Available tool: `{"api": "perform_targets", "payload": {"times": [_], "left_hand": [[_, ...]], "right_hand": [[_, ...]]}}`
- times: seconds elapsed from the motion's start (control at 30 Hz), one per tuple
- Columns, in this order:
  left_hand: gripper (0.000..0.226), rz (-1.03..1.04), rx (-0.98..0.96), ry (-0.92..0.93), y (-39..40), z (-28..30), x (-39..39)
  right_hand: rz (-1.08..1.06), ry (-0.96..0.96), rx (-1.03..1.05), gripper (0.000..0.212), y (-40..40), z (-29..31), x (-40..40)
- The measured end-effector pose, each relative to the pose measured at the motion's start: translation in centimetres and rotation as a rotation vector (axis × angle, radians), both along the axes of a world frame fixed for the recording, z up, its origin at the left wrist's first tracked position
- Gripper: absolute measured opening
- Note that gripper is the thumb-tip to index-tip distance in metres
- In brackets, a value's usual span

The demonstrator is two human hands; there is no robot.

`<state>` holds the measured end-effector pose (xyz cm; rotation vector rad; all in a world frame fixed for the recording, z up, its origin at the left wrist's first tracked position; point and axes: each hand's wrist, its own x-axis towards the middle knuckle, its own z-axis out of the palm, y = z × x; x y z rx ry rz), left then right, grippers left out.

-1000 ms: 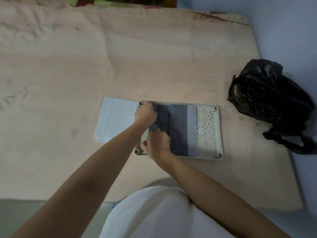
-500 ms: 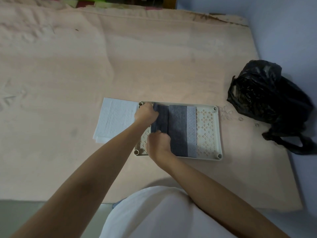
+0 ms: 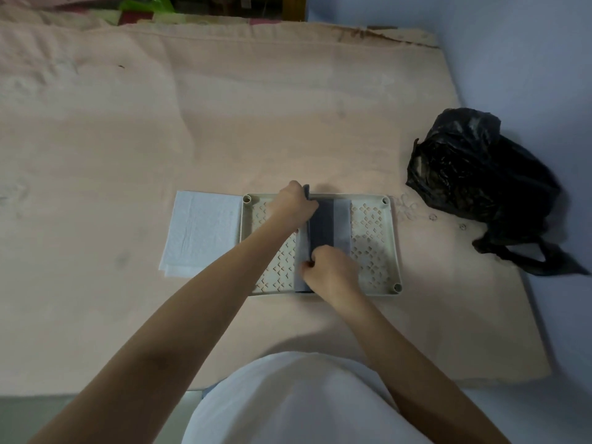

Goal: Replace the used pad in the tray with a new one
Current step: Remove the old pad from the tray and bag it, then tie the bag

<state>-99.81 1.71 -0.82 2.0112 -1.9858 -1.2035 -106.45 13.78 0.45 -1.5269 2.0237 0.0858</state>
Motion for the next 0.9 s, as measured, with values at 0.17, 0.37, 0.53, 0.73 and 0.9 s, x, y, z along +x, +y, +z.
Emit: {"api": "perform_targets", "payload": {"times": [0.17,0.37,0.53,0.73,0.9], "left_hand": [[0.032,-0.162,-0.129,-0.209,1.1,0.4,-3.1],[0.016,-0.185,-0.134,-0.213,1.3,-0.8,-5.6],[0.025,-0.205,-0.109,-0.26,1.4,-1.5,-6.8],[0.026,-0.197,-0.136,-0.236,1.4,-2.7,-7.1],[0.034,-0.252,-0.159,-0.155,1.6,-4.0,-6.8]], "right_hand": [[-0.116,-0.022,0.005,0.035,0.9,-1.1,-2.4],[-0.195,-0.047,-0.032,0.04,2.0,-3.0,-4.3],[-0.227,-0.072,-0.072,0.043,2.4,-4.3,-5.3],[-0.254,-0.088,-0.114,0.039,2.6,-5.9,-6.0],[-0.193,0.046,-0.145,0.026,2.9,-6.8,-6.4]]}}
